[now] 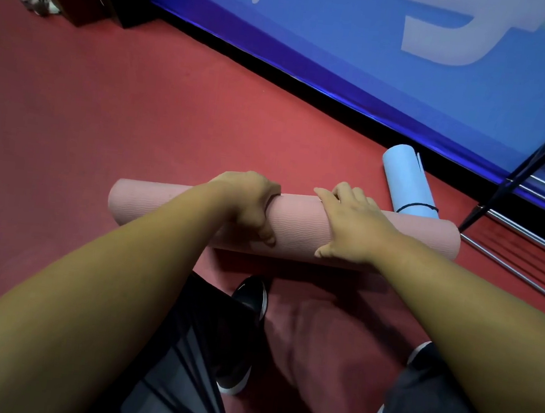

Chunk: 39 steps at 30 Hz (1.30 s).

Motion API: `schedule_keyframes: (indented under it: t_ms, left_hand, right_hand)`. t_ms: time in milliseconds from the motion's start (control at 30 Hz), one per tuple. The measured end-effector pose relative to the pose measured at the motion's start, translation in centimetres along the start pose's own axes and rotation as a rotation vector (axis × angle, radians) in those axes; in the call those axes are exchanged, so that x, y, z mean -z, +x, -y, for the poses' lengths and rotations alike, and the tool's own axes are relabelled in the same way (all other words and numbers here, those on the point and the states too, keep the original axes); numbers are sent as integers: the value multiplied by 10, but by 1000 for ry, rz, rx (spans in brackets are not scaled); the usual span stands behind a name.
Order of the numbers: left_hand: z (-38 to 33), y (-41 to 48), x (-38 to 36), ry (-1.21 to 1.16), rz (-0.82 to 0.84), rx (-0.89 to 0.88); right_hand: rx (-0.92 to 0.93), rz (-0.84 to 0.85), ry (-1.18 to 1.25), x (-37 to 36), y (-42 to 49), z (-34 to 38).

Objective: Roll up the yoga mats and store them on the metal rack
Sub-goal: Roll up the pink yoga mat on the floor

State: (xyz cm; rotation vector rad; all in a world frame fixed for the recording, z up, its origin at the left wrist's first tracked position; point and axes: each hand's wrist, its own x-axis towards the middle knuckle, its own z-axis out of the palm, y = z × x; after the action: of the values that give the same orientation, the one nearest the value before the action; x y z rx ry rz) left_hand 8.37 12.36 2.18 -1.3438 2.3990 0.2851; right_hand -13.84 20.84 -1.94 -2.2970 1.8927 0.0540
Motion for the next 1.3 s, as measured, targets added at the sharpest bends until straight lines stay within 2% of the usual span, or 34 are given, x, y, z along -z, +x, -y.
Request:
schedule_keyframes:
  t_ms: [267,533,700,867,1033,1167,1300]
  left_hand:
    - [1,-1,-4,-82,57,16]
    - [-15,-4,-5,218,-75,-60]
    - [-15,-3,0,130,-75,-91]
    - [-7,-5,8,41,-66,-103]
    - [2,-15,16,-129,-42,-47]
    - [4,-28,21,-165,-51,-28]
    - [2,-43,18,-154,-85,1]
  right_hand:
    - [-75,113,167,16,8,-6]
    - [-105,129,349,29,3,-4]
    - [-90,175,374,34,-1,-2]
    - [-56,208,227,37,-8,0]
    - [-62,79,-38,33,-15,10]
    - [-113,-15,-33,40,-20,23]
    - [-152,14,92,59,-25,25]
